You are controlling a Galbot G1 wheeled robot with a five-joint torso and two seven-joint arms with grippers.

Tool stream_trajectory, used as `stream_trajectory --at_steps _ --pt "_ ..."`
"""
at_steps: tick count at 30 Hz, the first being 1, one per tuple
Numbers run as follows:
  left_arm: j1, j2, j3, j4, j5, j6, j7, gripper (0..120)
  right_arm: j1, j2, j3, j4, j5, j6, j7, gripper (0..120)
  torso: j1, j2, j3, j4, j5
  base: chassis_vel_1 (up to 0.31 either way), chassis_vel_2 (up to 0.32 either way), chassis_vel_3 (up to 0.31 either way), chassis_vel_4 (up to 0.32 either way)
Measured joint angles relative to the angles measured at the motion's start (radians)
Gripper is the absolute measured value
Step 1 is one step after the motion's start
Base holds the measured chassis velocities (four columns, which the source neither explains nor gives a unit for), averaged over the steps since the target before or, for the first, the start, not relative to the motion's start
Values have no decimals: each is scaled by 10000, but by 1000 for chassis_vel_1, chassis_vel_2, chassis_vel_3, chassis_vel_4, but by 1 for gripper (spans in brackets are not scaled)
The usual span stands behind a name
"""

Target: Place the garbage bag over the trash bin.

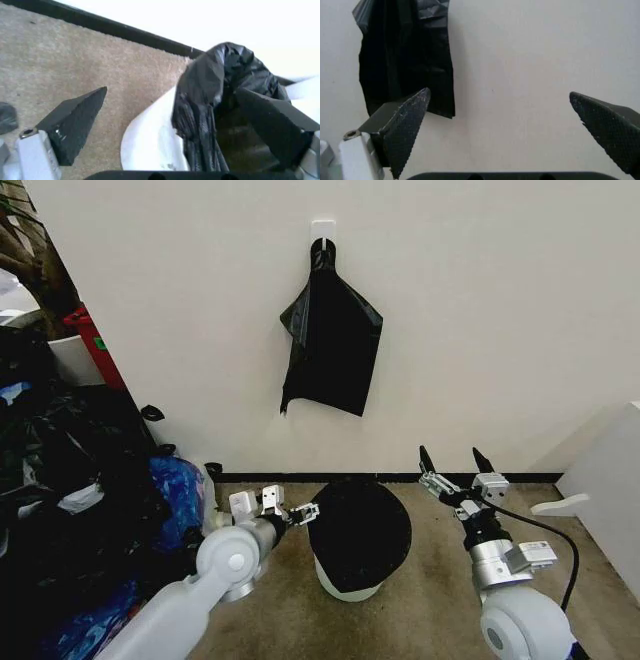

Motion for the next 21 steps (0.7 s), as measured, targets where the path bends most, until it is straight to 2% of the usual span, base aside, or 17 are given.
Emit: stream_trajectory --at_steps 6,10,12,21 --pt "350 189 -389 -223 19 -37 24 100 -29 35 -114 110 -98 -5 83 100 0 0 0 1 0 0 0 0 0" --pt "476 269 -389 -216 225 -327 1462 100 -136 115 -129 134 -194 24 86 100 0 0 0 -1 0 0 0 0 0" --pt "362 233 -245 -17 351 -352 1833 100 -198 157 -162 135 -255 52 85 100 0 0 0 0 0 0 0 0 0" --pt "-222 -65 200 691 751 -226 1650 100 -320 268 -215 108 -361 142 49 100 0 0 0 -2 0 0 0 0 0"
